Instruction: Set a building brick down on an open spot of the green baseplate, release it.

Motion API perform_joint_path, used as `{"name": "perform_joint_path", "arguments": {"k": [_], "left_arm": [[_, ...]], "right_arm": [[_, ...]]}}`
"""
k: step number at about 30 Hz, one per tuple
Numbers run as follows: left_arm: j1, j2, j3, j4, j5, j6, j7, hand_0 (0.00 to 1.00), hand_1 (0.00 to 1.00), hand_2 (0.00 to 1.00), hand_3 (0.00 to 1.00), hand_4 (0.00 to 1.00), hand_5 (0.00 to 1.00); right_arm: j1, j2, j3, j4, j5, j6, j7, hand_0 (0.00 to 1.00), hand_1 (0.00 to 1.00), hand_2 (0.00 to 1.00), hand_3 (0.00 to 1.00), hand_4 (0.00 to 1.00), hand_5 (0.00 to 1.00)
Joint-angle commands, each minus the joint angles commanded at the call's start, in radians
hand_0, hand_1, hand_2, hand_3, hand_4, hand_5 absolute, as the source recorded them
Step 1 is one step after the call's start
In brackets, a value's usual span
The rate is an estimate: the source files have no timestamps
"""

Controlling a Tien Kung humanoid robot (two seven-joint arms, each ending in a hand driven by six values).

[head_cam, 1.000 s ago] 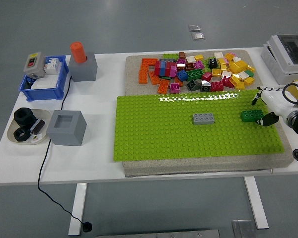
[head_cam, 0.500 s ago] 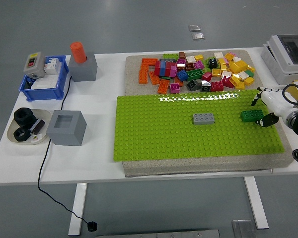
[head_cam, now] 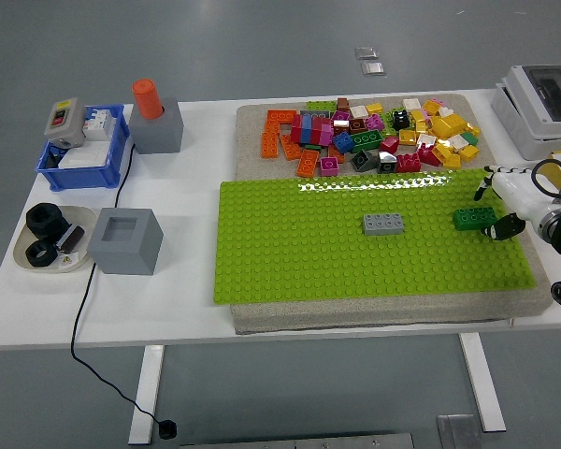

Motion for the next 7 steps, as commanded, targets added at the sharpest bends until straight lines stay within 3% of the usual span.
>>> {"name": "perform_joint_path", "arguments": {"k": [7], "left_arm": [[-0.001,0.003,-0.002,0.0,0.003,-0.001,-0.001,0.603,0.636,0.617,0.776,0.931,0.586]], "right_arm": [[-0.002,0.002,0.007,-0.005,0.003,0.0,0.001,0.998,0.998,0.998,0.641,0.828,0.083]]}}
